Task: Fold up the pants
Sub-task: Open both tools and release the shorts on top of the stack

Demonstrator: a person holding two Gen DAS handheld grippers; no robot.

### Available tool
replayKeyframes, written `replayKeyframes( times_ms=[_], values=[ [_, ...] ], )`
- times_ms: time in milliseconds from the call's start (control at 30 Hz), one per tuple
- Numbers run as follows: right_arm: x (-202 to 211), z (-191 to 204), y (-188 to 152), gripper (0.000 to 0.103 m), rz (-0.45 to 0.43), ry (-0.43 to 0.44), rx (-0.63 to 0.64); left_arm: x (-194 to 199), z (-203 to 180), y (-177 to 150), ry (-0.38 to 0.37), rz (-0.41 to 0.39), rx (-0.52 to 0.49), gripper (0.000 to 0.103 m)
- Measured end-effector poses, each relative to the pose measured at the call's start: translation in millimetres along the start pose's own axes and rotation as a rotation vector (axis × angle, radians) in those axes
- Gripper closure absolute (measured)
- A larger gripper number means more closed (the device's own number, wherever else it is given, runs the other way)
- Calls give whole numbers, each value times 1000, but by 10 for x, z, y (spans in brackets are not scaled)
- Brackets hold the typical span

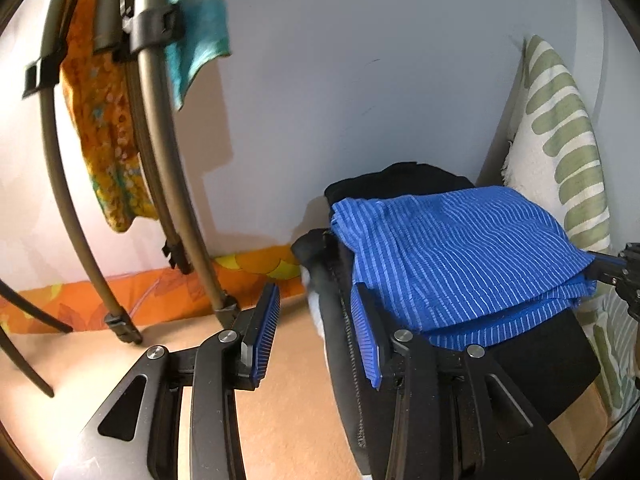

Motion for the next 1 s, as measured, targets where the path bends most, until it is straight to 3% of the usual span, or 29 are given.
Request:
replayKeyframes(
  times_ms=[67,167,267,367,500,567,633,700,767,833,1000],
  values=[
    [31,-47,-43,99,4,-8,-8,32,8,-24,-1,2,9,68],
    [110,-104,-87,80,-1,-2,-49,122,-20,-37,-7,-3,10,68],
    [206,-114,-111,79,-9,2,-75,282,-113,-42,-23,-18,2,68],
    [352,-100,-140,67,-28,6,-105,465,-235,-41,-39,-37,-15,68],
    [565,-30,-166,63,-51,18,-130,710,-412,-55,-50,-60,-52,67],
    [637,-1,-166,62,-56,21,-140,842,-510,-64,-57,-70,-70,58],
    [746,18,-176,62,-67,23,-160,982,-599,-76,-67,-87,-86,55],
    [866,50,-190,49,-79,20,-178,1134,-690,-95,-77,-104,-100,53],
    [1016,83,-208,40,-103,21,-202,1297,-779,-121,-89,-123,-111,44],
    [1135,129,-223,39,-120,34,-214,1434,-845,-159,-88,-139,-126,40],
    [1436,267,-280,22,-154,40,-243,1726,-978,-278,-100,-159,-151,29]
  ],
)
Point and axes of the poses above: each gripper's, at about its wrist camera, not at the fingertips, and x roughly against the way its jaws point, z to its left, y to its top, the point moved 6 cm from there along -x, roughly the way its jaws point, and after that the axes turned 11 degrees about -y, right-handed, at the moved point
